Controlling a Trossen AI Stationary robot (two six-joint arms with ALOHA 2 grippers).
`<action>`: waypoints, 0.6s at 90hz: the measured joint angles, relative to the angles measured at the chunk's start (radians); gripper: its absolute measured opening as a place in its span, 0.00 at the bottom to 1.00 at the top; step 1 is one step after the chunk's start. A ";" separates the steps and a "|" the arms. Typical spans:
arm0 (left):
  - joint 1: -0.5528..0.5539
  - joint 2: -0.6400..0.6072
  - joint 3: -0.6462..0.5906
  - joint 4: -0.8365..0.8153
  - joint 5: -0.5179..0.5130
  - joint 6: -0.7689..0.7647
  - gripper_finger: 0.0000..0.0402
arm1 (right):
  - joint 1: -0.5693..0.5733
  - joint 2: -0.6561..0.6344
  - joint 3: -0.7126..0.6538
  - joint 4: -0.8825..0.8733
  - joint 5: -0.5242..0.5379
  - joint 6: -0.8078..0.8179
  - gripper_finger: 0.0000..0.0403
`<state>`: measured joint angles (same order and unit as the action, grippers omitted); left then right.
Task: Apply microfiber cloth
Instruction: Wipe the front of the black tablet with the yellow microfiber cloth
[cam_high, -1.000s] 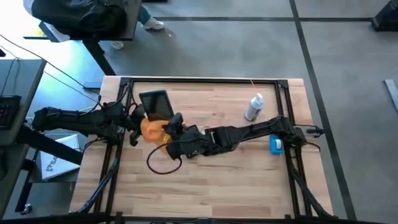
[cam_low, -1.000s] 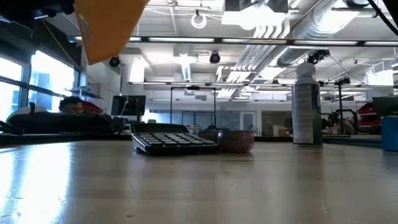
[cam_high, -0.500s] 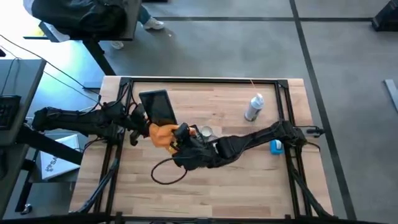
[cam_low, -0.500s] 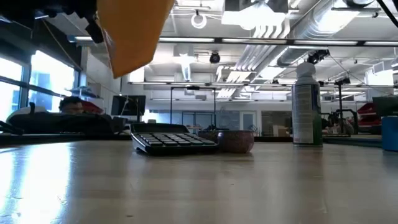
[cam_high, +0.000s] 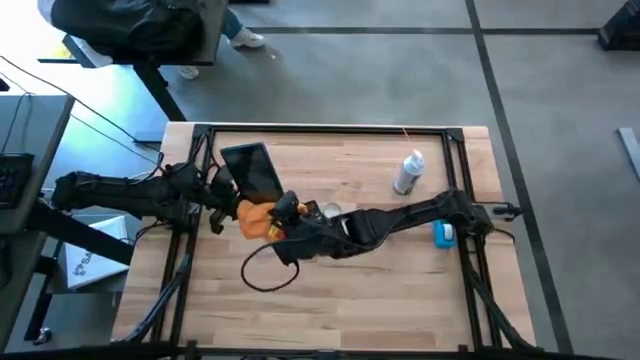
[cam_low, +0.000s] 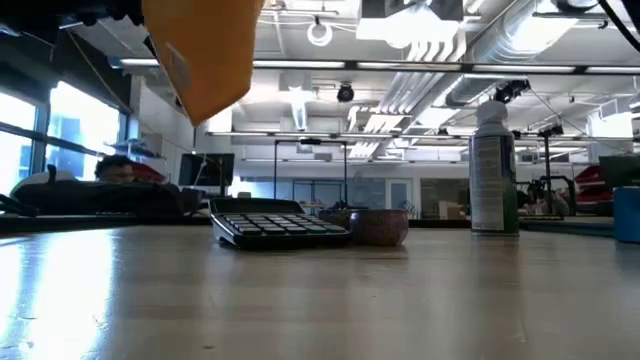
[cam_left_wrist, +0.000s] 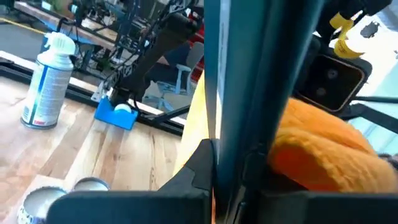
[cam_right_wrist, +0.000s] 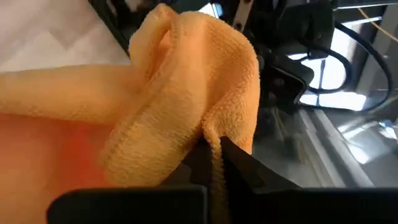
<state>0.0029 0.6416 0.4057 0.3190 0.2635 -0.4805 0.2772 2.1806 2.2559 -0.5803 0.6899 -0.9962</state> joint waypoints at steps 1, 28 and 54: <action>0.000 0.003 0.000 0.005 0.000 0.000 0.01 | -0.003 0.000 0.000 0.003 -0.006 0.004 0.00; -0.016 0.037 0.001 0.027 -0.031 0.016 0.01 | -0.015 -0.004 0.000 0.029 0.074 -0.085 0.00; -0.071 0.076 0.002 0.009 -0.035 0.046 0.01 | -0.021 -0.058 0.000 0.102 0.135 -0.168 0.00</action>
<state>-0.0685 0.7179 0.4076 0.3278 0.2283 -0.4348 0.2557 2.1226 2.2559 -0.4785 0.8245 -1.1644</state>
